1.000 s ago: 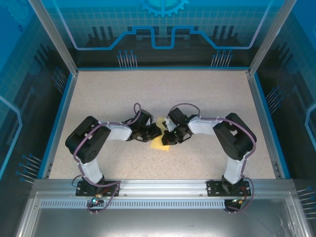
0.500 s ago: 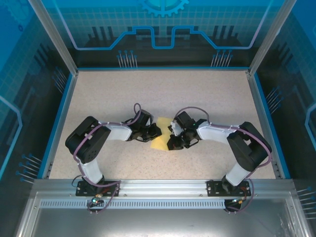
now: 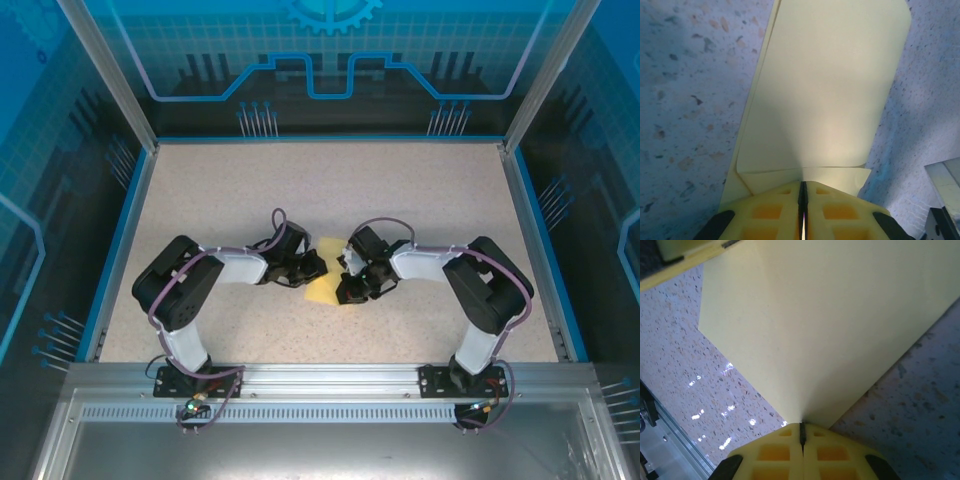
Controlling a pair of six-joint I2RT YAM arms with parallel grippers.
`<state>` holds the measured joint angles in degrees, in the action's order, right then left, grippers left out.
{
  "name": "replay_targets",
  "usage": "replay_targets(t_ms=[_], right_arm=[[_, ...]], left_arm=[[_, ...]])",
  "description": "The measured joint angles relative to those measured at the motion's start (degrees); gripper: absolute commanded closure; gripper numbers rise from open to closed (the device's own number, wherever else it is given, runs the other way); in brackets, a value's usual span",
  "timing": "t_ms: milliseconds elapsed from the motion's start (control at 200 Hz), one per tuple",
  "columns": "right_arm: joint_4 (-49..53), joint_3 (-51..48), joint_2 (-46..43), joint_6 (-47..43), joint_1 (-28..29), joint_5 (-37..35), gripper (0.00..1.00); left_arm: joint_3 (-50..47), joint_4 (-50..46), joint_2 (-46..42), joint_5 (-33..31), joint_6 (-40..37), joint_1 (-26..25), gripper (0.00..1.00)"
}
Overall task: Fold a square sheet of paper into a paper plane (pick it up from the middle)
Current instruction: Fold the triangle a second time at the center of the table.
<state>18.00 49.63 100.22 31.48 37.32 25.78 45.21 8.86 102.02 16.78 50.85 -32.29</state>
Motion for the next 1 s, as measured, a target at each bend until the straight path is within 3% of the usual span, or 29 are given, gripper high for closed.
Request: replay_targets(t_ms=[375,1000], right_arm=[[0.15,0.00,-0.02,-0.63,-0.24,0.15,0.95],[0.44,0.24,0.02,-0.61,-0.35,0.59,0.95]], left_arm=[[1.49,-5.51,-2.64,-0.42,-1.18,-1.29,0.88],[-4.61,6.69,-1.66,2.16,6.23,-5.70,0.97]])
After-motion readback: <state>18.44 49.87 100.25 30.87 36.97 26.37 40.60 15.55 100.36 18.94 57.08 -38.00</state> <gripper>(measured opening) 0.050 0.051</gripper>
